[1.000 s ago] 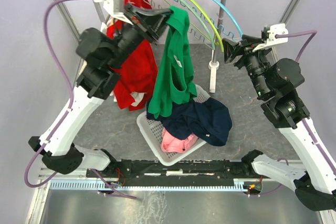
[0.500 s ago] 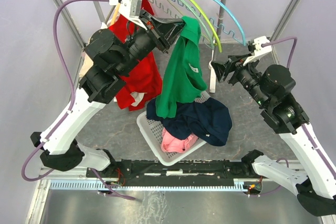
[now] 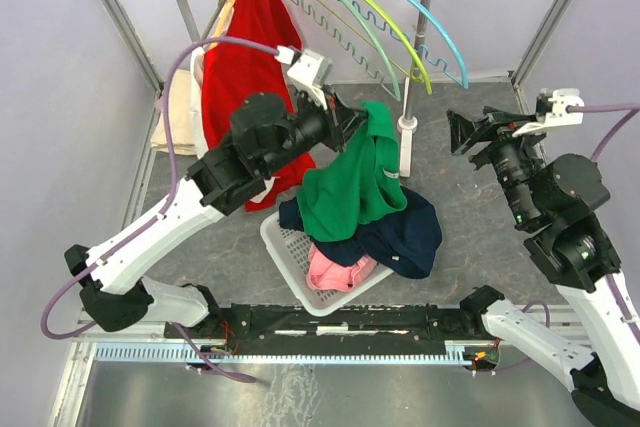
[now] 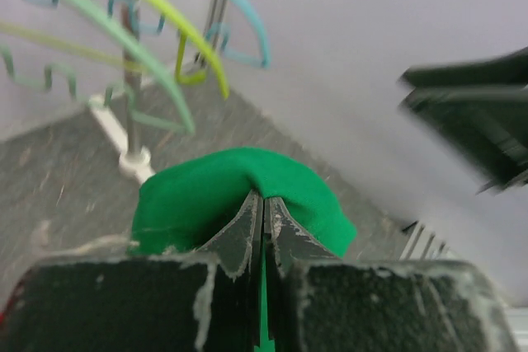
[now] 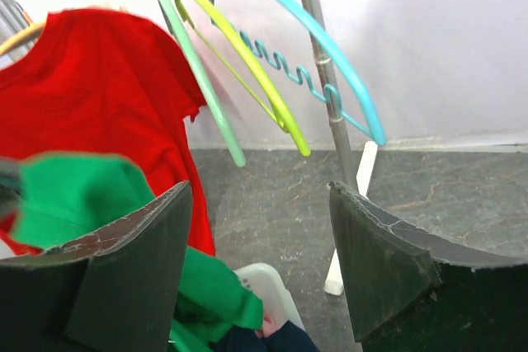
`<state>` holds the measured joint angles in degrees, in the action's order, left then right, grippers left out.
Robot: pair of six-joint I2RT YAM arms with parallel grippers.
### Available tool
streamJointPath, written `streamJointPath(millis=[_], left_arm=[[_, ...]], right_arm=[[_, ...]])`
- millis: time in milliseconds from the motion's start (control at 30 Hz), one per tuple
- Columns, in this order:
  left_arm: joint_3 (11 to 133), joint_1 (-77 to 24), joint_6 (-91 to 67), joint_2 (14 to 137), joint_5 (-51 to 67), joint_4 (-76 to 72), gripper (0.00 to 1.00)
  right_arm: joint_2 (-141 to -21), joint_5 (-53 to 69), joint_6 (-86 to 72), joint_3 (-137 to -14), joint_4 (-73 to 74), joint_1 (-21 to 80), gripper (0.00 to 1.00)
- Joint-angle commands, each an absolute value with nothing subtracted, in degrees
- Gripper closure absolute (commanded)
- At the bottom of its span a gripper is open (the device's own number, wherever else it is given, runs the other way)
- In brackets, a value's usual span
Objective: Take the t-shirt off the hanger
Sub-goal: Place the T-shirt in the bin.
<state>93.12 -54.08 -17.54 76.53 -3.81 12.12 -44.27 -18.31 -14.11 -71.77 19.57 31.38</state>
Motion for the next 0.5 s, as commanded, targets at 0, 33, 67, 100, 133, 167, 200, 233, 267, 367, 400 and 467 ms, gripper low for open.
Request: streamJointPath(millis=[0,33,67,100,133,167,200,233,267,367,400,467], left_arm=[[86.0,-54.6,-18.1,71.6,-8.9,12.7,0.97],[83.8,-54.7,-18.5,71.0,-9.4,12.8,0.97],[82.0,-54.7,-18.8,70.5,-9.9,13.2,0.97],[80.4,-54.8,-19.1,70.2,-10.7,13.7,0.97],[78.8,-55.0,-19.5,70.0,-11.4,14.2,0.97],[77.2,-55.3,-19.9,69.8,-12.0,14.4,0.97],[75.7,-55.5,-20.4,69.8,-12.6,14.6,0.97],[74.1,-55.8,-21.0,69.8,-13.1,14.6,0.97],[72.8,-56.2,-21.3,69.9,-13.6,14.6,0.97],[70.5,-57.3,-22.0,71.4,-15.2,16.1,0.97],[70.3,-57.5,-22.1,72.1,-15.9,17.1,0.97],[69.7,-57.9,-22.3,73.3,-17.8,18.8,0.95]], right_arm=[[-44.1,-20.9,-13.8,-72.1,16.4,31.3,0.25],[-44.2,-20.9,-13.8,-72.1,16.4,31.3,0.25],[-44.3,-20.9,-13.8,-72.2,16.4,31.3,0.25],[-44.5,-20.7,-13.9,-72.0,16.3,31.2,0.25],[-44.7,-20.5,-14.0,-71.9,16.2,31.3,0.25],[-45.0,-20.3,-14.0,-71.8,16.0,31.3,0.25],[-45.2,-20.0,-14.1,-71.7,15.9,31.3,0.25],[-45.6,-19.9,-14.2,-71.6,15.8,31.3,0.25],[-45.9,-19.7,-14.2,-71.6,15.7,31.3,0.25],[-46.8,-19.5,-14.1,-72.0,15.8,31.2,0.25],[-47.1,-19.3,-14.0,-72.0,15.8,31.2,0.25],[-47.6,-19.1,-13.9,-72.1,15.9,31.2,0.25]])
